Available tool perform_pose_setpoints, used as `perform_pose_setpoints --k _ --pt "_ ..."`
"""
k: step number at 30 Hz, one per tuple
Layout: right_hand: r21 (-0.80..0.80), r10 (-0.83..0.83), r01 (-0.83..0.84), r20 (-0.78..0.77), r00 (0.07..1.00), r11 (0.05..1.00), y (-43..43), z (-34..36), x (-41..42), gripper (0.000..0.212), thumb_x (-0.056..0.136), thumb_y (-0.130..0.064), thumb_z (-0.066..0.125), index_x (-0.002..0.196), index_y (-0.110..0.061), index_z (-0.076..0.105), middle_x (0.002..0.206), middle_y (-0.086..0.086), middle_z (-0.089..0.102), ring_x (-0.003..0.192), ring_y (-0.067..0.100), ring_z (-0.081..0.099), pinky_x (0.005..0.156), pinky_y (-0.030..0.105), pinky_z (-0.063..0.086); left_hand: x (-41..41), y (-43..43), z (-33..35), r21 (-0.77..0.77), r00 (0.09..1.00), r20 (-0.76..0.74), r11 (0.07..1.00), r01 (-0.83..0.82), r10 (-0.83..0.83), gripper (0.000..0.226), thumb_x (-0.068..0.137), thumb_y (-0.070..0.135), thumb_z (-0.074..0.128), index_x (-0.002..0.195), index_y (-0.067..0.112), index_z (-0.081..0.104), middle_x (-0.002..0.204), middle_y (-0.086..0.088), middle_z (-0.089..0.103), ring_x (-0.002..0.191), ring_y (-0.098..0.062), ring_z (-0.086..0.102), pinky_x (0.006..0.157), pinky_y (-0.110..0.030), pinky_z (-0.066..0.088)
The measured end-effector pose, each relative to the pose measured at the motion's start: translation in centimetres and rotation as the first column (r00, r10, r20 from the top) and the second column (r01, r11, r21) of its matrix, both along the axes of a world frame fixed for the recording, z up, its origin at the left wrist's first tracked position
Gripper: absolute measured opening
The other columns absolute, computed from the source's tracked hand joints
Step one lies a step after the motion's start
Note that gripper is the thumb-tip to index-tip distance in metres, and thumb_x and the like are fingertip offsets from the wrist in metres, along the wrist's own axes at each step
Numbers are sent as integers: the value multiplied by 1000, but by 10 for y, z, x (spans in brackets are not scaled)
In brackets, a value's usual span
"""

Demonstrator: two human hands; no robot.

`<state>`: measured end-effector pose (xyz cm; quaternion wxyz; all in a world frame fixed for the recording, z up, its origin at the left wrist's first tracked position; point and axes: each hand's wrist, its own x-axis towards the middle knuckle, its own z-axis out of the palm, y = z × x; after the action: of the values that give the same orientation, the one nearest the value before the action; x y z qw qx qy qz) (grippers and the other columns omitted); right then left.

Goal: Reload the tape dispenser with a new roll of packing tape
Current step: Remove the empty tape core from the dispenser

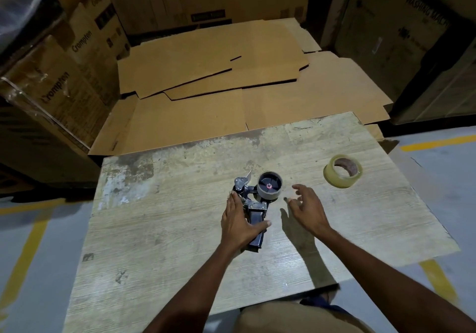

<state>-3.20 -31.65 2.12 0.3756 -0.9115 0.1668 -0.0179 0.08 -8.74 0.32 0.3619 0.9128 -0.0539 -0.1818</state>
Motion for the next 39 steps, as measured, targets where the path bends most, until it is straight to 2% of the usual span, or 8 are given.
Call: perform_pose_setpoints --k 6,11,16,23,29,32,35,39 --pt "-117 224 -245 -164 961 962 6 19 35 103 77 -41 89 159 -16 32 153 14 43 140 33 42 112 43 42 22 16 2 137 970 43 963 230 -238 131 75 65 75 164 18 -7 173 -1 -4 159 -18 -2 125 -44 9" --pt "-132 277 -309 -213 937 942 14 16 45 100 61 -49 92 146 -19 50 130 5 58 117 24 54 95 36 52 40 38 12 180 934 89 928 326 -345 110 79 48 77 164 21 13 171 -5 17 158 -22 13 124 -47 17" --pt "-108 357 -373 -139 924 922 18 -1 20 86 58 -52 85 136 -29 55 118 -3 61 109 19 58 84 28 50 38 55 11 191 966 165 967 166 -199 97 73 50 70 158 15 38 145 -10 56 136 -30 49 107 -45 36" --pt "41 401 -400 -26 916 916 14 3 8 94 64 -35 89 148 -28 49 140 -5 60 126 16 58 100 28 51 29 47 7 82 984 157 994 69 -81 74 80 47 55 147 16 55 149 -6 56 142 -26 44 117 -45 28" --pt "-19 191 -191 -10 982 981 28 0 -4 108 59 -64 87 147 -20 45 134 5 54 124 23 49 100 40 46 32 9 19 102 983 170 991 -84 66 56 100 54 51 140 16 61 137 -4 63 131 -24 52 109 -43 35" --pt "-22 190 -191 -31 981 981 35 -4 -2 95 59 -56 91 138 -18 54 126 6 59 120 26 54 93 33 47 36 -10 24 95 982 105 982 -165 155 71 96 71 46 132 13 64 130 -8 66 121 -30 61 103 -48 46" --pt "-8 211 -211 -33 977 977 30 -2 3 84 61 -43 92 134 -18 59 124 6 64 117 25 58 88 27 45 39 -29 27 161 968 67 954 -252 244 93 82 93 27 105 12 67 106 -6 72 98 -32 67 93 -47 49" --pt "12 312 -312 -45 949 950 22 1 3 83 65 -41 89 138 -22 56 124 3 65 115 24 61 89 30 51 50 -46 26 303 945 43 897 -320 323 96 77 96 29 100 10 65 98 -8 72 92 -33 67 94 -46 46"
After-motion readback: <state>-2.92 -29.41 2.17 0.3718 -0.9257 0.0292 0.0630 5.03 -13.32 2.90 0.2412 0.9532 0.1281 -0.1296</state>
